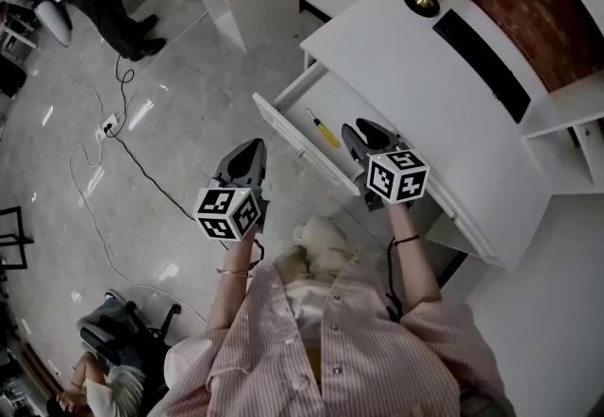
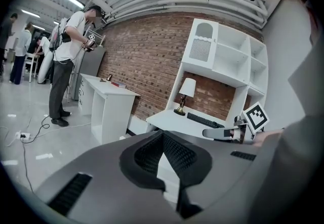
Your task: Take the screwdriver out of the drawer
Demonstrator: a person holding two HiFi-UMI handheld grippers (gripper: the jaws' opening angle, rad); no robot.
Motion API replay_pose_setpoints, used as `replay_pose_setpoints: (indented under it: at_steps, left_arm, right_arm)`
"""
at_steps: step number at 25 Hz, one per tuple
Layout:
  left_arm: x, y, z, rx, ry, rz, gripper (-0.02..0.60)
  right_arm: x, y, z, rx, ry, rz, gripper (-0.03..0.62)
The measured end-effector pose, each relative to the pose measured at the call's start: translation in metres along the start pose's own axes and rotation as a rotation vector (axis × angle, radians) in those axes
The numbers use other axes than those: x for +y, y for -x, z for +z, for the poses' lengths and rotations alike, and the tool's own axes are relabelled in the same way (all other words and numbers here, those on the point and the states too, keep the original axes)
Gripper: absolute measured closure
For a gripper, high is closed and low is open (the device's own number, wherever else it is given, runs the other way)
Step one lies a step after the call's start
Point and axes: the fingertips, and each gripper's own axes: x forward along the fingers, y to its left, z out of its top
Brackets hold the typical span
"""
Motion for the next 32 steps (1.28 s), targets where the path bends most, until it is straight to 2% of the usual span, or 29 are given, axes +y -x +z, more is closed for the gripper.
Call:
replay_pose_setpoints:
  at_steps: [8, 23, 32]
  left_arm:
    - [0.014, -0.042, -0.013, 0.059, 0.053, -0.015, 0.581]
    - [0.025, -0.124, -0.038, 0.243, 0.103, -0.028, 0.581]
    - [0.032, -0.150, -0.041, 0.281, 0.120, -0.022, 0.581]
  right_arm:
    - [-0.027, -0.053, -0.032, 0.159, 0.006, -0.001, 0.462]
    - [-0.062, -0.130, -0.100, 0.492, 0.061, 0.048, 0.461]
    - [-0.082, -0.164, -0.143, 0.644, 0.115, 0.044, 0.462]
